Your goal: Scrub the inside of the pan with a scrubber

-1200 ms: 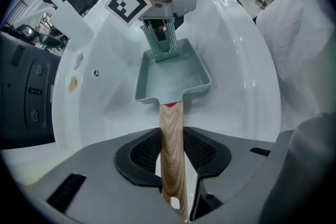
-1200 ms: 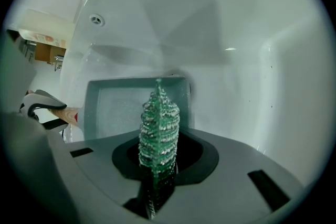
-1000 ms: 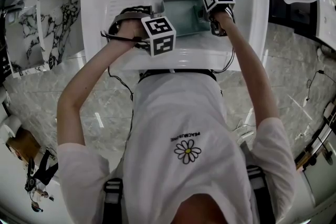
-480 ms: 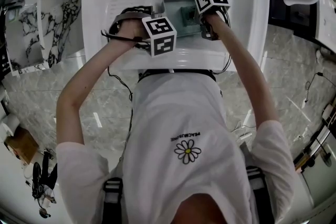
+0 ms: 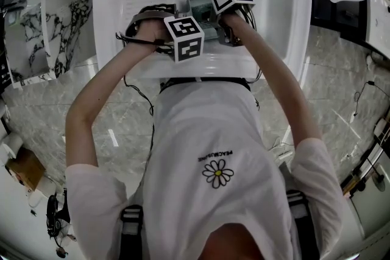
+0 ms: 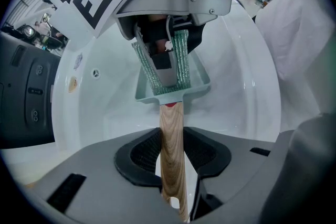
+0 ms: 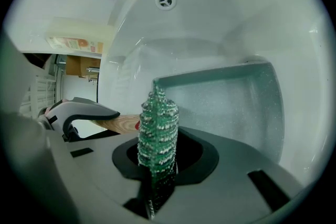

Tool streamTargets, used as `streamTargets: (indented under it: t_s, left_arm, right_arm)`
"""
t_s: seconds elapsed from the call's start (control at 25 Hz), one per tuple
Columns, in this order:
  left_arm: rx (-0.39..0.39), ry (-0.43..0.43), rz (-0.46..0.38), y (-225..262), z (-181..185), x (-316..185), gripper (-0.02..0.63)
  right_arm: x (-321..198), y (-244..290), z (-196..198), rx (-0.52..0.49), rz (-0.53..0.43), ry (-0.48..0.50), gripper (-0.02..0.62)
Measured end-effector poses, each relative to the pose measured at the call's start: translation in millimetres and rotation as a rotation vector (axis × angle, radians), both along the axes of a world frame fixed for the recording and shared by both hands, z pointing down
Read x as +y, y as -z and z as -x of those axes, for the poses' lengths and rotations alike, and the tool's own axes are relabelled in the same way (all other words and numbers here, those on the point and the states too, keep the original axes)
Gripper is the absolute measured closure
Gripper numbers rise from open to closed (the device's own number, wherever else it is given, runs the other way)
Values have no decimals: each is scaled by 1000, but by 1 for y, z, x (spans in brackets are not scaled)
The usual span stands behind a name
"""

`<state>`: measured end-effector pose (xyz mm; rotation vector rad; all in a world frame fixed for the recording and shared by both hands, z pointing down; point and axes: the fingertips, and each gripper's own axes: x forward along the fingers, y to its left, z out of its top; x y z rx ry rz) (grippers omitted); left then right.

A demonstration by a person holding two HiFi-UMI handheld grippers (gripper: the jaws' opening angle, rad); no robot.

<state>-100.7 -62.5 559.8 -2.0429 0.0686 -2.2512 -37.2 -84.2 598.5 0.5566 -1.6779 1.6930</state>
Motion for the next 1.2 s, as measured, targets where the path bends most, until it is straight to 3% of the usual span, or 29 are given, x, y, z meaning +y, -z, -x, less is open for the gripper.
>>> streamTargets:
  t_s: [0.44, 0.6, 0.96, 1.2]
  left_arm:
    - [-7, -1, -5, 0, 1, 0, 463]
    - [-6, 1, -1, 0, 1, 0, 463]
    - [-7, 2, 0, 0, 1, 0, 463]
    - [-13, 3, 1, 0, 1, -1, 463]
  right_arm:
    - [0, 7, 3, -14, -19, 13, 534]
    - [-3, 17, -14, -21, -39, 26, 534]
    - [-3, -6, -100, 179, -88, 92, 534]
    - [8, -38, -132, 300, -69, 114, 534]
